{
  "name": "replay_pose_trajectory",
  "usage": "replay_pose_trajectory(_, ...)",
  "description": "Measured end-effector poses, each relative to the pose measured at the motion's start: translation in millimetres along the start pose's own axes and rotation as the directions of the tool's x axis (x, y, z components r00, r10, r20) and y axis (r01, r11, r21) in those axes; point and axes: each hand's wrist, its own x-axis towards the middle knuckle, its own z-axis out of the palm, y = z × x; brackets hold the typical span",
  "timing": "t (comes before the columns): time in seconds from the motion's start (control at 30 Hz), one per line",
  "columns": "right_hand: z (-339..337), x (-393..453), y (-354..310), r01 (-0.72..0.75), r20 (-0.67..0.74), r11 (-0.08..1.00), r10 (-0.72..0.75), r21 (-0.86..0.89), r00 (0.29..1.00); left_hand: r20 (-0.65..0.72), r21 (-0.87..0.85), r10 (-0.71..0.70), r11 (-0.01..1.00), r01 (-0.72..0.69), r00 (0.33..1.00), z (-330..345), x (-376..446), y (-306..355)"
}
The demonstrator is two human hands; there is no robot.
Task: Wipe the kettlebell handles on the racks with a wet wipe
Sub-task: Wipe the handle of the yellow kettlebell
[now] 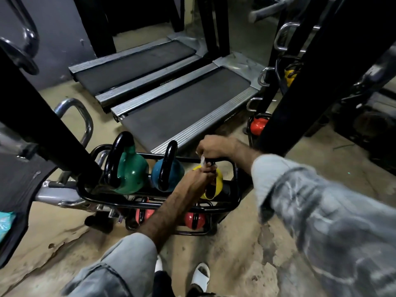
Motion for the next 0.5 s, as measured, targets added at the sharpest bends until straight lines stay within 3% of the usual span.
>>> replay_pose_trajectory(0.07, 31.7, -9.0, 1.5, -0.06, -0.22, 0.95, 0.132, 0.305, 0.967, -0.052, 0.036, -0.019, 0.999, 0.021, 0.998, -1.7, -2.6, 0.1)
replay_pose_trajectory(0.1, 47.8, -13.7, 2.3, -0.042, -0.335, 0.869, 0.235, 0.494, 0.913, -0.058, 0.021, -0.019, 1.0, 0.021, 0.998, -4.4, -4.2, 3.9)
replay_pose_trajectory(0.17, 72.6, -27.6, -0.9, 0.021, -0.473, 0.697, 0.463, 0.717, 0.75, -0.096, -0.017, -0.006, 1.0, 0.005, 0.995, -3.1, -4.8, 2.1)
replay_pose_trajectory(0.2, 81.9, -32.7, -4.0, 0.026, -0.474, 0.625, 0.564, 0.78, 0.676, -0.147, -0.049, 0.0, 0.999, -0.007, 0.989, 0.4, -3.0, -2.8)
replay_pose_trajectory(0.27, 98.6, -32.3, -4.1, 0.021, -0.354, 0.43, 0.713, 0.903, 0.606, -0.205, -0.1, -0.089, 0.993, 0.07, 0.975, -5.7, 2.1, -5.5)
replay_pose_trajectory(0.4, 109.9, -15.8, 2.2, 0.139, -0.069, -0.032, 0.742, 0.99, 0.667, -0.097, -0.181, -0.209, 0.965, 0.189, 0.973, -12.5, 11.6, -0.2)
replay_pose_trajectory(0.5, 101.3, 0.6, 9.0, 0.147, -0.011, -0.12, 0.739, 0.982, 0.674, -0.053, -0.155, -0.18, 0.973, 0.17, 0.982, -11.4, 22.1, -1.7)
